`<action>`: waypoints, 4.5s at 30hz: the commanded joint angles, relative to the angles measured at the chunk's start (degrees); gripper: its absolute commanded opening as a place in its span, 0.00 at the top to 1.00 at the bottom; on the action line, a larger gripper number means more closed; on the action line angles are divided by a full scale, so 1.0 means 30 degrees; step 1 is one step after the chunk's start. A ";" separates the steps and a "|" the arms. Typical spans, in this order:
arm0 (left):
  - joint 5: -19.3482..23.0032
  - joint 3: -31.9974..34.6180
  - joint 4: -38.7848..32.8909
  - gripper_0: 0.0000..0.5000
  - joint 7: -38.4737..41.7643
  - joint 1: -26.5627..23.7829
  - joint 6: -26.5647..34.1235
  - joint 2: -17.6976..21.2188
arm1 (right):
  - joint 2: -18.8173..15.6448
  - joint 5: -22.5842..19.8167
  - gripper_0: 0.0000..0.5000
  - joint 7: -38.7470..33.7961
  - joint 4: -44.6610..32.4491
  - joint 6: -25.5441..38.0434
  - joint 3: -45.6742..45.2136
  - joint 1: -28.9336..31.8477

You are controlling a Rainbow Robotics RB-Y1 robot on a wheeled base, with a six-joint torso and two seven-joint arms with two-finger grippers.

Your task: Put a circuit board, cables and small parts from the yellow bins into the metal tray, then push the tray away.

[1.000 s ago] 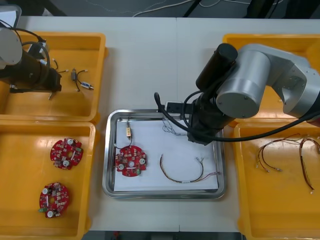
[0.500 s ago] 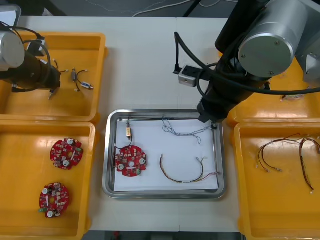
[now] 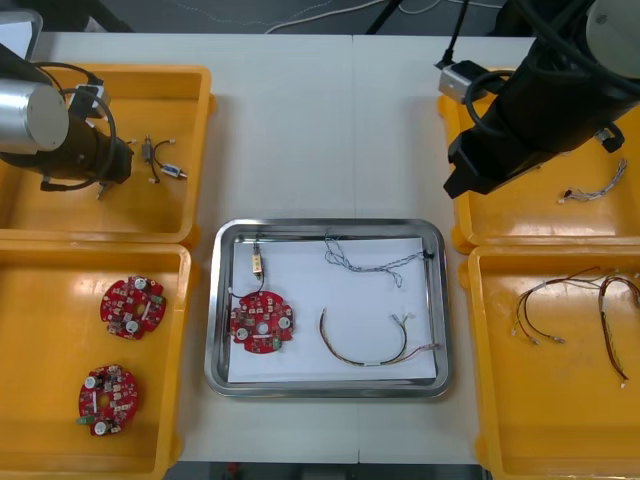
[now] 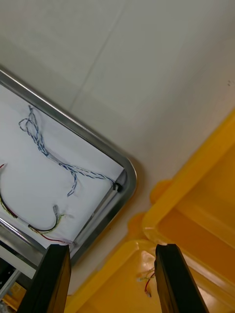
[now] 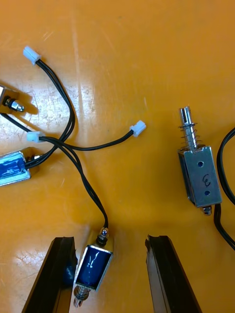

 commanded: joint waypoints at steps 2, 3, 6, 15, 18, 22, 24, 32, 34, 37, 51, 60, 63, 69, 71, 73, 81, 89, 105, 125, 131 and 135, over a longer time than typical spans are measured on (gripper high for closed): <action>-0.0031 -0.0277 -0.0298 0.15 -0.3037 0.0298 -0.0580 0.0055 | -0.1185 0.0855 0.00 -0.2913 -0.1418 0.1139 -0.2094 0.1046; -0.0031 -0.0277 -0.0298 0.15 -0.3066 0.0356 -0.0638 0.0055 | -0.1244 0.0972 0.00 -0.3118 -0.1535 0.1198 -0.2270 0.1192; -0.0031 -0.0219 -0.0328 0.15 -0.3183 0.0444 -0.0668 0.0055 | -0.1390 0.1646 0.00 -0.3704 -0.2180 0.1784 -0.3354 0.2159; -0.0060 0.0045 -0.0591 0.19 -0.3418 0.0942 -0.0668 0.0231 | -0.1420 0.2349 0.00 -0.3967 -0.2737 0.2591 -0.6547 0.4503; -0.0060 0.0104 -0.0591 0.19 -0.3535 0.1060 -0.0638 0.0289 | -0.1449 0.2993 0.00 -0.4114 -0.2912 0.2591 -0.7309 0.5177; -0.0148 0.0104 -0.0562 0.24 -0.3535 0.1148 -0.0668 0.0289 | -0.1566 0.3550 0.00 -0.4407 -0.2971 0.2591 -0.7954 0.5880; -0.0265 0.0133 -0.0591 0.48 -0.3476 0.1148 -0.0668 0.0289 | -0.1596 0.3696 0.00 -0.4612 -0.3000 0.2591 -0.8393 0.6349; -0.0148 0.0133 -0.0591 1.00 -0.3418 0.1148 -0.0726 0.0289 | -0.1830 0.3403 0.00 -0.6604 -0.3440 0.2591 -0.9624 0.8019; -0.0002 0.0221 -0.0709 1.00 -0.3388 0.1148 -0.0580 0.0289 | -0.1918 0.3374 0.00 -0.6692 -0.3821 0.2591 -0.9946 0.8605; 0.0233 0.0631 -0.1324 1.00 -0.3242 0.1089 0.0387 0.0289 | -0.1918 0.3316 0.00 -0.6692 -0.4348 0.2591 -1.0620 0.9513; 0.0760 0.2330 -0.4400 1.00 -0.2129 0.0386 0.5602 0.0377 | -0.1888 0.3960 0.00 -0.6077 -0.6604 0.2591 -1.1645 1.2882; 0.0819 0.2301 -0.7564 1.00 0.0684 0.0356 0.9147 0.0436 | -0.1566 0.4751 0.00 -0.5696 -0.7307 0.2223 -1.1733 1.4698; 0.0995 0.1891 -0.8531 1.00 0.1709 0.0356 0.9967 0.0436 | -0.1478 0.4898 0.00 -0.5403 -0.7307 0.2135 -1.1704 1.4786; 0.1610 0.0690 -1.0318 1.00 0.4492 0.0356 1.1022 0.0436 | -0.1303 0.5220 0.00 -0.4963 -0.7307 0.1696 -1.1704 1.4786; 0.2020 0.0397 -1.0787 1.00 0.5371 0.0356 1.1198 0.0436 | -0.1156 0.5425 0.00 -0.4788 -0.7278 0.1403 -1.1704 1.4815; 0.2401 -0.0043 -1.1314 1.00 0.6397 0.0356 1.1344 0.0436 | -0.0951 0.5659 0.00 -0.4495 -0.7278 0.1110 -1.1704 1.4786; 0.2372 -0.2240 -1.3277 1.00 1.0088 0.0356 1.1637 0.0143 | -0.0160 0.6157 0.00 -0.2620 -0.6721 -0.0208 -1.1704 1.4786; 0.1288 -0.4174 -1.4273 1.00 1.2490 0.0356 1.1608 -0.0472 | 0.0192 0.6421 0.00 -0.1916 -0.6369 -0.0619 -1.1704 1.4786; -0.1349 -0.7455 -1.4800 1.00 1.4981 0.0356 1.1520 -0.2699 | 0.0309 0.6304 0.00 -0.1887 -0.6399 -0.0589 -1.1704 1.4786; -0.3957 -1.0883 -1.4390 1.00 1.6240 0.0884 1.0729 -0.4896 | 0.0309 0.6304 0.00 -0.1887 -0.6399 -0.0589 -1.1704 1.4786; -0.4191 -1.1498 -1.3599 1.00 1.6416 0.1148 0.9674 -0.4955 | 0.0309 0.6304 0.00 -0.1887 -0.6399 -0.0589 -1.1704 1.4786; -0.4572 -1.1791 -1.2632 1.00 1.6563 0.1294 0.8912 -0.5160 | 0.0309 0.6304 0.00 -0.1887 -0.6399 -0.0589 -1.1704 1.4786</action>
